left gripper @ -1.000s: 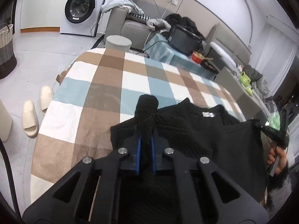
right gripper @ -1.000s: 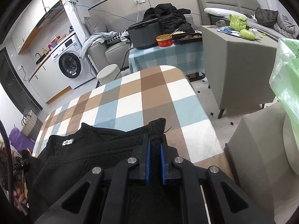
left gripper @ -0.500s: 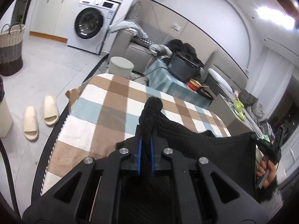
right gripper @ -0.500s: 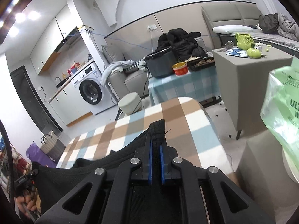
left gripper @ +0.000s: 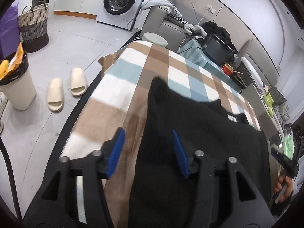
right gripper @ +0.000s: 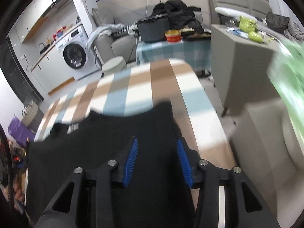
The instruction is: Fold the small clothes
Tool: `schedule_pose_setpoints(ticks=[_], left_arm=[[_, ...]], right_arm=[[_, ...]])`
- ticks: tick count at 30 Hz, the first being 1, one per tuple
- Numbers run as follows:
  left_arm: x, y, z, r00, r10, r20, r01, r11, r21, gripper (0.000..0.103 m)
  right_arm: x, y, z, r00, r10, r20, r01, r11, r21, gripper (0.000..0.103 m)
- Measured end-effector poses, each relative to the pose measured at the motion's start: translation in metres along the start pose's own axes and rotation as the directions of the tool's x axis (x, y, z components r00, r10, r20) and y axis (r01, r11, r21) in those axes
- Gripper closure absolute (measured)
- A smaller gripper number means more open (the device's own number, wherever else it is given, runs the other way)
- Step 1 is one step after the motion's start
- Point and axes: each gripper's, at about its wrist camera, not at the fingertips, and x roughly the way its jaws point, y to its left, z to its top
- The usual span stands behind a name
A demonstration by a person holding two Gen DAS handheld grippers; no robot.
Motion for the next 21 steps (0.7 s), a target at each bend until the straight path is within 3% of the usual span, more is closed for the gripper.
schedule_pose_setpoints(ticks=[4,9,14,21], left_arm=[[-0.031,0.0,-0.042,0.999,-0.01,-0.042,0.01,1.0,0.005,0.054],[-0.057,-0.005,-0.092,0.997,-0.001,-0.081,0.004,1.0,0.029,0.053],[-0.072,-0.015,-0.123,0.996,-0.011,-0.087,0.015,0.999,0.049,0.054],[-0.081,-0.028,-0.135,0.995,0.0,-0.096,0.01,0.995,0.096,0.054]], right_arm=[[-0.022,-0.007,-0.051,0.994,0.023,-0.107,-0.029,0.998,-0.05,0.056],[-0.052,-0.008,-0.105,0.99,0.047,-0.13,-0.061,0.993,-0.103,0.053],[-0.066,-0.006,-0.126,0.989,0.067,-0.131,-0.084,0.988,-0.129,0.051],[-0.076,-0.003,-0.135,0.992,0.056,-0.111,-0.071,0.988,-0.138,0.051]])
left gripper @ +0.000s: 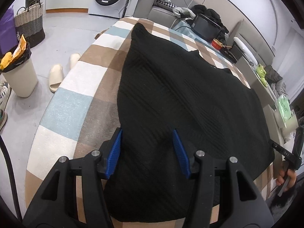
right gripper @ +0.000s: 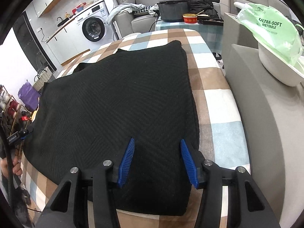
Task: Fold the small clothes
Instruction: 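Lower the unfolded hem onto the board and open both grippers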
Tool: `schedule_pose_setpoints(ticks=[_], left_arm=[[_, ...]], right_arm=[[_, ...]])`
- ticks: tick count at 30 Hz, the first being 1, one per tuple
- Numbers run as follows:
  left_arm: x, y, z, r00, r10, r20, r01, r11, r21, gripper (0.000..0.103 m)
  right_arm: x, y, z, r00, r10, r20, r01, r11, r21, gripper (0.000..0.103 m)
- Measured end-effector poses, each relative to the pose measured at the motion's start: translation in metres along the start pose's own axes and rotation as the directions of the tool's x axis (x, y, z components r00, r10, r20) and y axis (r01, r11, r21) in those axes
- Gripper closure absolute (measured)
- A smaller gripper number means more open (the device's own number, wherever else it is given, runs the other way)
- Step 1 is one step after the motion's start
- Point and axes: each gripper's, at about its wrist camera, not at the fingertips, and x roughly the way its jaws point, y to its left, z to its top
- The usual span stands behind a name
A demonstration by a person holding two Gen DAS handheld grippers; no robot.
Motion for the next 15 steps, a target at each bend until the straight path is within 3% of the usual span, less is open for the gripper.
schedule_pose_setpoints(ticks=[5,9,13,14,15], left_arm=[[0.001,-0.011,0.003,1.0,0.014,-0.015,-0.013,1.0,0.028,0.054],[0.0,-0.018,0.003,0.999,0.03,-0.017,-0.029,0.999,0.038,0.054],[0.002,-0.027,0.003,0.999,0.052,-0.009,-0.051,0.996,0.071,0.054],[0.002,-0.031,0.001,0.998,0.07,-0.002,-0.069,0.993,0.095,0.059],[0.002,-0.035,-0.001,0.996,0.091,0.003,-0.091,0.988,0.121,0.066]], right_arm=[[0.0,0.0,-0.001,1.0,0.001,0.002,-0.001,1.0,-0.004,0.045],[0.0,-0.005,0.001,0.997,0.077,0.004,-0.077,0.997,0.019,0.035],[0.003,-0.006,0.001,0.994,0.112,-0.002,-0.112,0.993,0.022,0.035],[0.004,-0.003,0.0,0.994,0.113,-0.004,-0.113,0.994,0.007,0.035],[0.006,-0.001,0.0,0.994,0.107,-0.005,-0.107,0.994,-0.006,0.043]])
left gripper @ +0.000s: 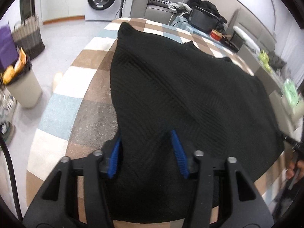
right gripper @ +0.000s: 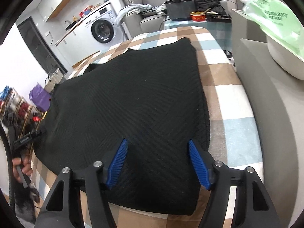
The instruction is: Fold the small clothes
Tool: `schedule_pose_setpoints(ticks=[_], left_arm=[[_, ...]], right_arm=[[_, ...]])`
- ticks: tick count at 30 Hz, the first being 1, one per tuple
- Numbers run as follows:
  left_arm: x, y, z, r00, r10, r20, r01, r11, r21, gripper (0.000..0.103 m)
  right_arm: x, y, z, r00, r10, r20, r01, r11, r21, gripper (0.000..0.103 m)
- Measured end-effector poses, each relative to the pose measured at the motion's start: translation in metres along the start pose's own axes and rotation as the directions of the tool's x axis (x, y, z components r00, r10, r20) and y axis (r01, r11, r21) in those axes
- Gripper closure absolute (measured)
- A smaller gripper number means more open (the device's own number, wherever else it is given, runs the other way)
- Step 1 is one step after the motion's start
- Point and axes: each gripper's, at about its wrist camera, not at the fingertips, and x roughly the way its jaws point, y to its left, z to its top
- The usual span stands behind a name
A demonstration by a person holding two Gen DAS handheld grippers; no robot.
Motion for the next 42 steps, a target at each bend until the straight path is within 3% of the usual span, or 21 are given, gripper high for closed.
schedule_pose_setpoints(ticks=[2,5,12,16,20,23,25,27,28,33,36,40,42], left_arm=[[0.001,-0.003,-0.001,1.0,0.018,0.002,-0.018,0.999,0.038,0.073],[-0.001,-0.01,-0.005,0.999,0.042,0.0,-0.042,0.996,0.074,0.075],[-0.009,-0.024,-0.019,0.998,0.065,0.004,-0.065,0.987,0.145,0.075],[-0.02,-0.026,-0.033,0.999,0.049,0.003,-0.049,0.99,0.135,0.075],[-0.032,-0.033,-0.038,0.997,0.078,0.022,-0.081,0.986,0.143,0.073],[-0.051,-0.038,-0.039,0.996,0.054,0.067,-0.063,0.989,0.135,0.058],[-0.068,-0.042,-0.039,0.994,0.023,0.108,-0.039,0.989,0.142,0.042],[-0.081,-0.05,-0.039,0.99,0.005,0.141,-0.026,0.988,0.15,0.026],[-0.085,-0.055,-0.039,0.989,-0.009,0.147,-0.014,0.987,0.159,0.023],[-0.078,-0.097,-0.048,0.988,-0.12,0.096,0.097,0.972,0.213,0.003],[-0.059,-0.121,-0.062,0.985,-0.171,0.01,0.162,0.951,0.263,0.001],[-0.039,-0.137,-0.084,0.992,-0.113,-0.056,0.125,0.935,0.333,0.001],[-0.038,-0.136,-0.09,0.996,-0.078,-0.039,0.087,0.927,0.364,0.001]], right_arm=[[0.004,0.006,-0.003,1.0,-0.014,-0.006,0.014,0.999,-0.037,0.06],[0.005,0.014,-0.01,1.0,-0.02,-0.002,0.02,0.997,-0.08,0.069],[-0.003,0.015,-0.023,0.999,-0.031,-0.026,0.029,0.995,-0.098,0.071],[-0.015,0.012,-0.035,0.999,-0.044,-0.032,0.041,0.995,-0.091,0.07],[-0.024,0.01,-0.033,0.996,-0.083,-0.014,0.082,0.995,-0.065,0.065],[-0.042,0.021,-0.022,0.99,-0.132,0.058,0.136,0.988,-0.07,0.06],[-0.055,0.032,-0.017,0.986,-0.135,0.097,0.144,0.985,-0.098,0.05],[-0.062,0.046,-0.016,0.985,-0.125,0.119,0.14,0.982,-0.126,0.029],[-0.062,0.054,-0.016,0.985,-0.123,0.125,0.14,0.98,-0.139,0.028],[-0.032,0.095,-0.021,0.996,-0.03,0.08,0.044,0.983,-0.18,0.018],[0.001,0.117,-0.024,1.0,0.001,0.026,0.004,0.98,-0.199,0.018],[0.03,0.133,-0.034,1.0,-0.004,-0.03,-0.004,0.967,-0.255,0.019],[0.032,0.136,-0.042,0.996,-0.086,0.026,0.09,0.933,-0.349,0.019]])
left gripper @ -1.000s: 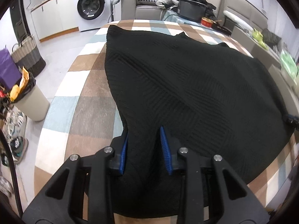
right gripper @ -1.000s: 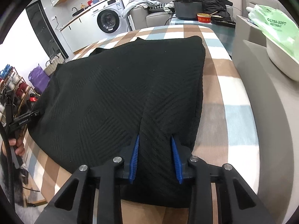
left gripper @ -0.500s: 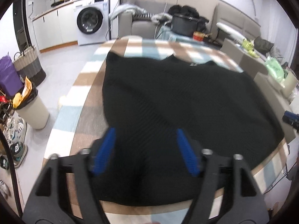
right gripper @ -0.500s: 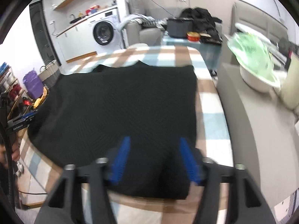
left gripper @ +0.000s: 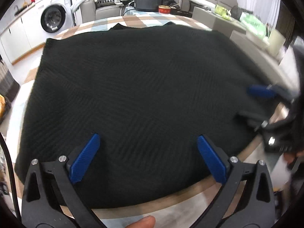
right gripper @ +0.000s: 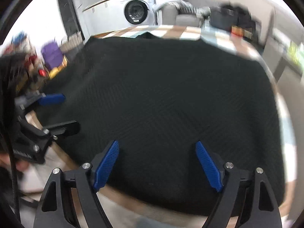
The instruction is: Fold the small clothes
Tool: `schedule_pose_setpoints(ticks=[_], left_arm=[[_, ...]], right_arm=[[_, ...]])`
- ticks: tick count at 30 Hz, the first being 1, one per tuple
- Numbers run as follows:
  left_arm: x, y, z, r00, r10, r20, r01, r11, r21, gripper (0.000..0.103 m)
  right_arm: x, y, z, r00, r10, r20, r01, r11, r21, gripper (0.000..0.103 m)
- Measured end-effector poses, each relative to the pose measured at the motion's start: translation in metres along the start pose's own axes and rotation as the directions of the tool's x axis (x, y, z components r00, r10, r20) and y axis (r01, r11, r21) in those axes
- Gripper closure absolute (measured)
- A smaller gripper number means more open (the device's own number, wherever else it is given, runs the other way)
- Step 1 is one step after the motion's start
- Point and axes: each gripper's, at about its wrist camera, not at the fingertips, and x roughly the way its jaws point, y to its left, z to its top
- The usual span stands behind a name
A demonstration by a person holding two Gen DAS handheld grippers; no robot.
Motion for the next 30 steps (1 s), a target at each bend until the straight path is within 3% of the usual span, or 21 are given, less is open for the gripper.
schedule_pose_setpoints(ticks=[1,5,6,8,12,14,17,20,22,23,25,26,27,30], left_arm=[[-0.002,0.001,-0.003,1.0,0.017,-0.001,-0.017,1.0,0.022,0.001],[-0.01,0.025,-0.013,0.999,0.034,0.002,-0.034,0.999,-0.004,0.001],[-0.012,0.033,-0.017,0.999,0.042,0.001,-0.042,0.999,-0.02,0.001],[-0.02,0.05,-0.022,0.999,0.049,0.002,-0.049,0.997,-0.067,0.001],[-0.04,0.079,-0.039,0.999,-0.028,0.019,0.031,0.989,-0.143,0.001],[-0.053,0.092,-0.042,0.999,-0.026,0.048,0.034,0.982,-0.185,0.001],[-0.068,0.115,-0.043,0.995,0.03,0.093,-0.008,0.975,-0.223,0.001],[-0.069,0.143,-0.044,0.989,0.142,0.05,-0.121,0.946,-0.3,0.002],[-0.066,0.158,-0.048,0.988,0.152,0.033,-0.132,0.929,-0.347,0.014],[-0.062,0.167,-0.05,0.989,0.147,0.014,-0.132,0.92,-0.369,0.031],[-0.064,0.177,-0.056,0.995,0.091,0.034,-0.07,0.912,-0.404,0.041],[-0.066,0.18,-0.057,0.997,0.055,0.062,-0.025,0.911,-0.411,0.063],[-0.068,0.183,-0.058,0.997,-0.008,0.079,0.041,0.904,-0.426,0.076],[-0.079,0.184,-0.059,0.992,-0.013,0.122,0.067,0.894,-0.443,0.085]], right_arm=[[0.0,-0.003,-0.005,0.999,-0.053,-0.002,0.053,0.998,-0.023,0.019],[-0.016,-0.045,-0.022,1.0,-0.017,0.02,0.015,0.994,0.106,0.022],[-0.02,-0.053,-0.024,0.999,-0.028,0.018,0.026,0.993,0.117,0.029],[-0.025,-0.055,-0.023,0.998,-0.058,0.005,0.057,0.993,0.101,0.029],[-0.027,-0.052,-0.025,0.996,-0.089,-0.02,0.09,0.991,0.101,0.029],[-0.028,-0.05,-0.019,0.996,-0.092,-0.018,0.093,0.987,0.127,0.029],[-0.036,-0.05,-0.015,0.997,-0.074,0.007,0.072,0.986,0.149,0.026],[-0.031,-0.04,-0.006,0.999,-0.045,0.014,0.042,0.989,0.144,0.025],[-0.026,-0.031,-0.003,0.999,-0.031,0.011,0.029,0.993,0.11,0.026],[-0.022,-0.027,-0.002,0.999,-0.037,0.0,0.037,0.996,0.083,0.025],[-0.018,-0.026,-0.003,0.999,-0.047,-0.009,0.047,0.996,0.074,0.025],[-0.017,-0.027,-0.004,0.999,-0.039,-0.013,0.04,0.996,0.086,0.025],[-0.016,-0.029,-0.006,0.999,-0.033,-0.014,0.034,0.995,0.094,0.025],[-0.015,-0.033,-0.01,0.999,-0.028,-0.02,0.03,0.992,0.12,0.025]])
